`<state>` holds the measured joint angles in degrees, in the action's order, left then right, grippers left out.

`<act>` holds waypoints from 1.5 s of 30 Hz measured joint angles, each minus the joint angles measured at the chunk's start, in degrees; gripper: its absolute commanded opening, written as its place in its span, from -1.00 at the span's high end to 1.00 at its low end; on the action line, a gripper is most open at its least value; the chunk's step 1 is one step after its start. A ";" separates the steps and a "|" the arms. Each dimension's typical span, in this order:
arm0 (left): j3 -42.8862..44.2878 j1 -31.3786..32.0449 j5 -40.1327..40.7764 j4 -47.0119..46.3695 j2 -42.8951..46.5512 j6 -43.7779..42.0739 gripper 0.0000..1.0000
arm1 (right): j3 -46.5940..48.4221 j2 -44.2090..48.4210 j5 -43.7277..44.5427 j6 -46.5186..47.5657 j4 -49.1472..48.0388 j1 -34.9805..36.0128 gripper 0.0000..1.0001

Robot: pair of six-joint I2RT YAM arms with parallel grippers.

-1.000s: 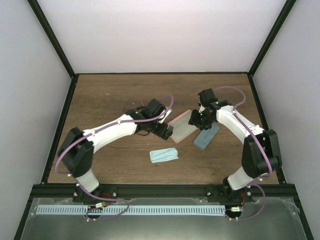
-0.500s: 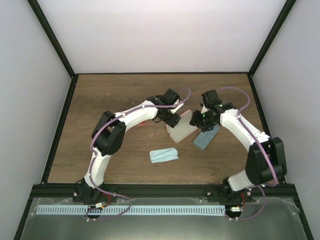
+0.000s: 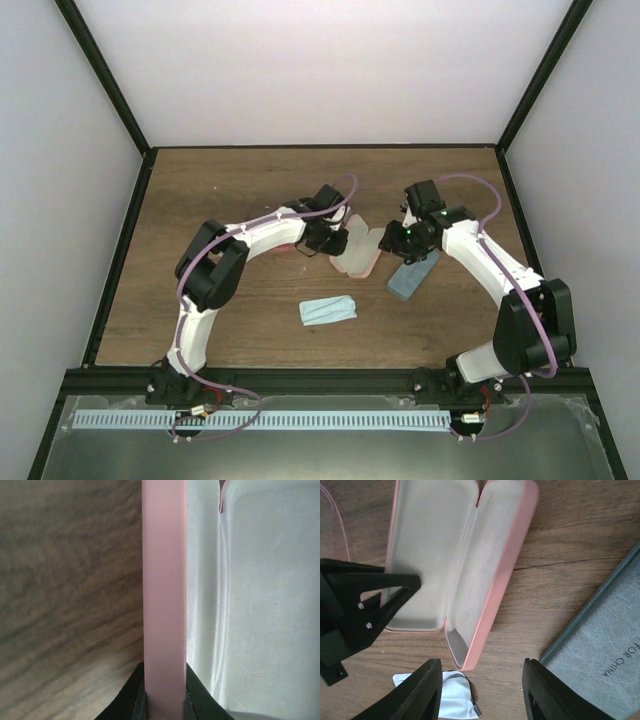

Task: Organize the sunglasses
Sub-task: Adjust the sunglasses case at the center of the board.

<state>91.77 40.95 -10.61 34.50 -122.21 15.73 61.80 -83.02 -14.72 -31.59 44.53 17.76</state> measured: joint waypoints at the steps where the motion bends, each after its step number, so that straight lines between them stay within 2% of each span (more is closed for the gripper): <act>1: -1.40 -0.24 -1.07 -0.87 0.52 1.73 0.91 | 0.00 0.22 -0.26 0.00 -0.04 0.00 0.10; 2: -3.67 -0.55 -2.51 -2.56 1.29 4.35 0.86 | 0.00 0.39 -0.42 0.00 -0.20 0.00 0.09; 6: -11.21 -0.81 -6.03 -8.87 4.07 12.61 -0.26 | 0.00 0.57 -0.92 0.02 -0.70 0.00 0.09; 7: -13.22 -0.79 -6.62 -9.09 4.52 14.29 -0.41 | 0.00 0.57 -1.01 0.02 -0.81 0.00 0.09; 10: -16.17 -1.01 -8.15 -11.37 6.82 18.56 -0.60 | 0.04 0.57 -1.20 0.04 -0.98 0.00 0.08; 13: -17.14 -1.31 -8.87 -12.85 7.37 20.41 -0.63 | 0.04 0.57 -1.40 0.04 -1.18 0.00 0.08; 17: -17.75 -1.38 -8.55 -13.44 8.00 21.31 -0.77 | 0.04 0.57 -1.57 0.04 -1.29 0.00 0.08; 21: -17.18 -1.42 -6.23 -10.43 8.72 20.70 -0.77 | 0.04 0.57 -1.86 0.04 -1.38 0.00 0.08; 23: -16.06 -1.51 -4.28 -6.99 8.87 20.02 -0.74 | 0.04 0.57 -2.19 0.04 -1.60 0.00 0.08; 24: -15.26 -1.57 -3.39 -5.31 8.87 19.80 -0.64 | 0.04 0.57 -2.27 0.02 -1.73 0.00 0.08; 25: -14.16 -1.60 -2.43 -3.58 8.87 19.56 -0.48 | 0.04 0.57 -2.47 0.02 -1.86 0.00 0.08; 27: -10.99 -1.68 -0.35 -0.52 9.03 19.02 0.03 | 0.04 0.57 -2.80 0.02 -2.14 0.00 0.08; 29: -7.04 -1.70 1.55 1.73 9.42 17.86 0.46 | 0.07 0.57 -2.86 0.00 -2.27 0.00 0.08; 30: -4.94 -1.70 2.01 2.34 9.81 17.18 0.63 | 0.07 0.57 -2.86 -0.02 -2.27 0.00 0.08; 32: -1.01 -1.68 1.75 2.69 10.10 15.85 0.82 | 0.07 0.57 -2.71 -0.26 -2.29 0.00 0.09; 37: 4.68 -1.09 -1.49 2.05 8.13 14.12 0.91 | 0.07 1.57 0.00 -1.55 -2.21 -0.02 0.09; 45: 3.91 -0.07 -4.92 2.54 0.00 13.27 0.91 | 0.04 5.35 1.84 -2.78 -2.16 -0.02 0.10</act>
<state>95.68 40.88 -15.53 37.04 -122.21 28.99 61.84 -77.67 -12.88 -34.37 42.37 17.74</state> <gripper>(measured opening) 0.044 0.452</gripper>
